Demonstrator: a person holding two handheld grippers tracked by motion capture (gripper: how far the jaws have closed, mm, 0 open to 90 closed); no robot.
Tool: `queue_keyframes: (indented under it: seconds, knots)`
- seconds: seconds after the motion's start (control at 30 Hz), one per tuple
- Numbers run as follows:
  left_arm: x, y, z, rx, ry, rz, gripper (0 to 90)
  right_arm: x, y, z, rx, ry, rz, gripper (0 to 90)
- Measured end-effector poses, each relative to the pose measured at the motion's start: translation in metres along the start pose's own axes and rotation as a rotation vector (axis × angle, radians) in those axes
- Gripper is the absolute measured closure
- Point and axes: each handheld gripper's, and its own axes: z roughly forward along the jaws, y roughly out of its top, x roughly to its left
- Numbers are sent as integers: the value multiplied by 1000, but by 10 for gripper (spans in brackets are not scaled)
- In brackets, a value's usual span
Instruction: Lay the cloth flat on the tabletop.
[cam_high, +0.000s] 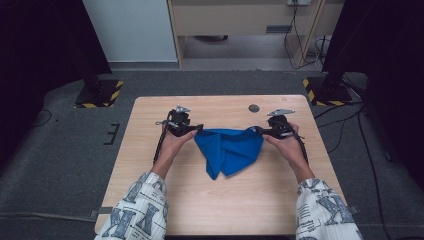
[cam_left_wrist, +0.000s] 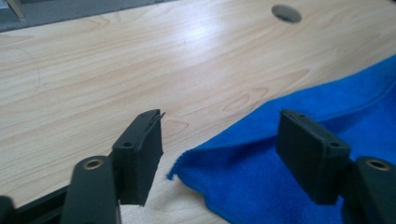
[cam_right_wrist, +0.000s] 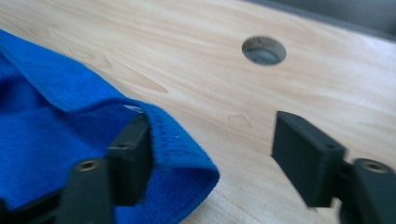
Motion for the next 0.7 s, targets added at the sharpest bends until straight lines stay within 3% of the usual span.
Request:
queue_keyframes:
  seconds: [0.1,0.23,0.43,0.57,0.7]
  knots:
    - [1,2,-5,-8,6,-23,291,0,4,-4,2,8,5,196]
    - [-2,2,-12,-16,10,-18,291,3,5,-5,16,47,10,126]
    - [-10,-4,-18,-31,-17,-14,293,12,3,3,28,60,-25,115]
    - [-16,-12,-24,-31,-33,-3,300,14,-3,7,84,38,-69,125]
    - [-22,-27,-30,-37,-45,10,307,10,-15,6,99,26,-60,133]
